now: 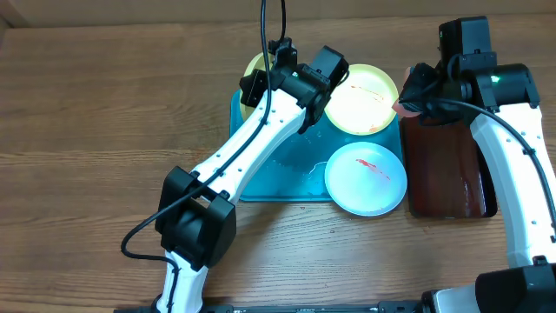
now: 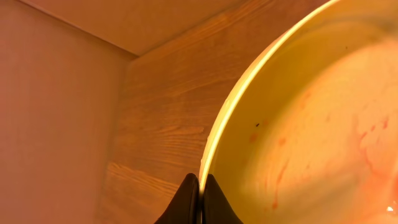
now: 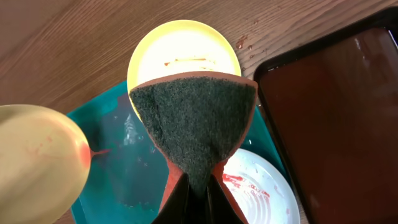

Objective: Clean dirty plates on tray and stack at the side
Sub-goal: 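Lift the cleaned yellow plate with the left gripper and place it left of the tray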

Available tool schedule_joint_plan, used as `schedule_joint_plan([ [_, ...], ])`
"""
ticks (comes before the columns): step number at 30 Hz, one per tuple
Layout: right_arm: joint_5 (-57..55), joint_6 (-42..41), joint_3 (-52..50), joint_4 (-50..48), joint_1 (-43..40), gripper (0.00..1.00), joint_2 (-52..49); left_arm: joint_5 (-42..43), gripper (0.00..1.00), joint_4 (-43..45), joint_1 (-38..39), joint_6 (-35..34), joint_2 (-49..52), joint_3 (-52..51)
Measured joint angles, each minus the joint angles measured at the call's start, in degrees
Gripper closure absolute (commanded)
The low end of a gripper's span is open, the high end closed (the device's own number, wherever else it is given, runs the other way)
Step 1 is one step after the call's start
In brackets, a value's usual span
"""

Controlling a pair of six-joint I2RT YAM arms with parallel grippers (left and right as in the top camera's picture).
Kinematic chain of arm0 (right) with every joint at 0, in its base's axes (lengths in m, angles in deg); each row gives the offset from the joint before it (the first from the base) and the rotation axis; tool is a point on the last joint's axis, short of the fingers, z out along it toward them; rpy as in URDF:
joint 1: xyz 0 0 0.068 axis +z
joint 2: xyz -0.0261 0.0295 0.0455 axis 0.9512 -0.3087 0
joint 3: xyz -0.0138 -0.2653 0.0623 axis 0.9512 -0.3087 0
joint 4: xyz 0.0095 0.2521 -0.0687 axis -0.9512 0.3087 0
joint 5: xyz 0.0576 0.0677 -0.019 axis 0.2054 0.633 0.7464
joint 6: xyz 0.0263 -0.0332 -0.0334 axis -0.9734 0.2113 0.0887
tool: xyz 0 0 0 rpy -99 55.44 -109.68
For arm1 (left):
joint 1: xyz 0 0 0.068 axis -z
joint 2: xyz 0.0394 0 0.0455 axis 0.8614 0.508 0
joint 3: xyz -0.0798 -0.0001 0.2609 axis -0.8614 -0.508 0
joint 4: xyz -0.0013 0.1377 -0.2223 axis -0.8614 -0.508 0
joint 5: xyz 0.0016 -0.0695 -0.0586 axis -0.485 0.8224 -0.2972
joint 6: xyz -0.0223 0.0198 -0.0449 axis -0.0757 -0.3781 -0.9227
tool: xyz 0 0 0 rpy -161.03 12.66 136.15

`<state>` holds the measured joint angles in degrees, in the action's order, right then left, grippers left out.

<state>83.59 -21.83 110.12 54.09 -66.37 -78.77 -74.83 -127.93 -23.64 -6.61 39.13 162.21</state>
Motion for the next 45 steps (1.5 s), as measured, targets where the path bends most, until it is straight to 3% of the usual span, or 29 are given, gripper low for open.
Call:
schedule_joint_plan([
  [17, 0.0, 0.2, 0.0, 0.3, 0.0, 0.96, 0.0, -1.9, 0.96, -1.9, -0.1, -1.7, -6.8, 0.1],
  [37, 0.0, 0.4, 0.0, 0.4, 0.0, 0.96, 0.0, -13.6, 0.96, -0.7, 0.1, -2.8, -9.4, 0.1],
  [45, 0.0, 0.4, 0.0, 0.7, 0.0, 0.96, 0.0, -12.1, 0.96, -0.3, 1.7, -6.8, -9.4, 0.1],
])
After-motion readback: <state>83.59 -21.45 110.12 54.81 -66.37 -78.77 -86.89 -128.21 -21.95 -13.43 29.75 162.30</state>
